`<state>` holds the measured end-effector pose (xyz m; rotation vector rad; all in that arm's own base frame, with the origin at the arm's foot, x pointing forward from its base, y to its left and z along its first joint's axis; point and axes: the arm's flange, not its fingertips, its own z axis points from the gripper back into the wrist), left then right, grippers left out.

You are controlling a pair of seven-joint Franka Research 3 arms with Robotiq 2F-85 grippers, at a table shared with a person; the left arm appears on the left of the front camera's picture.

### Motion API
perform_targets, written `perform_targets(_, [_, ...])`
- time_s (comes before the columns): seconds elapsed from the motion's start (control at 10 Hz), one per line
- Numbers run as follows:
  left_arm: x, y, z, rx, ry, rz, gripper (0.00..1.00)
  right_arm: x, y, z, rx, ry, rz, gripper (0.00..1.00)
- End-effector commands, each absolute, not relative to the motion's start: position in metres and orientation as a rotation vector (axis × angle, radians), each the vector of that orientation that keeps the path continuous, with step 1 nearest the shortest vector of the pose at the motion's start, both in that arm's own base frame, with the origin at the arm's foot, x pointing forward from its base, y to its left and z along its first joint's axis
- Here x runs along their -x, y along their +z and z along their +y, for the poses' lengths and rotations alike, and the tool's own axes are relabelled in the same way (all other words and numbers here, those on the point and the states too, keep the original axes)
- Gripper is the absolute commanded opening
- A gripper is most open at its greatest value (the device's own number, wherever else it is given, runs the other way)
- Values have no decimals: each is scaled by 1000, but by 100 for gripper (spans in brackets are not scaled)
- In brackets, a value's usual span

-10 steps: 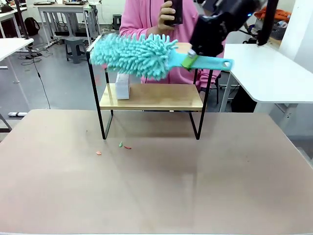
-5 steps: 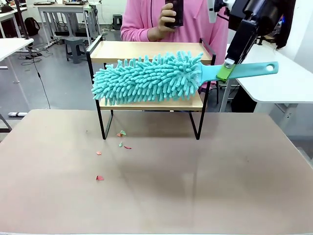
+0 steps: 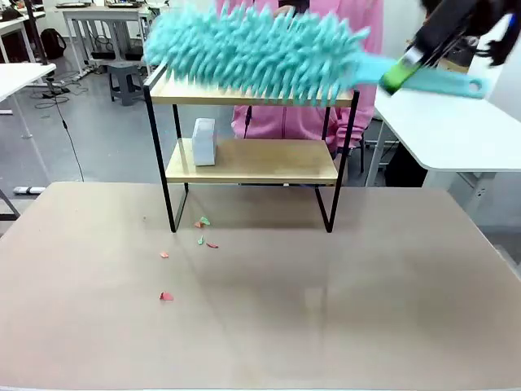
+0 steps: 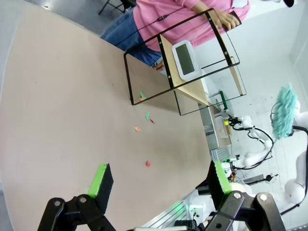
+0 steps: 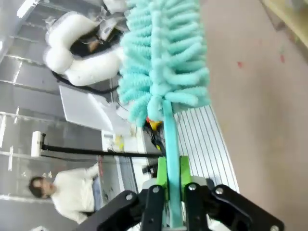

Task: Clean the shelf.
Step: Clean the remaining tier of the Shelf with the Duster once objects are removed.

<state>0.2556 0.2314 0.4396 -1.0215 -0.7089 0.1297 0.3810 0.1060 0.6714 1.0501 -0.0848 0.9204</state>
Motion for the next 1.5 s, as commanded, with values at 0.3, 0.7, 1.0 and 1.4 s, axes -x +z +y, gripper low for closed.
perform_targets(0.3, [-257,440,230,1031,117,-736,100,-283,576,-56,-1268,349,-444,12])
perform_targets(0.7, [-257,440,230,1031,117,-736,100,-271,466,-103,-1366,-94,-298,12])
perform_targets(1.0, [-257,440,230,1031,117,-736,100,-273,450,-116,-1340,-108,-275,12])
perform_targets(1.4, [-257,440,230,1031,117,-736,100,-273,450,-116,-1340,-108,-275,12])
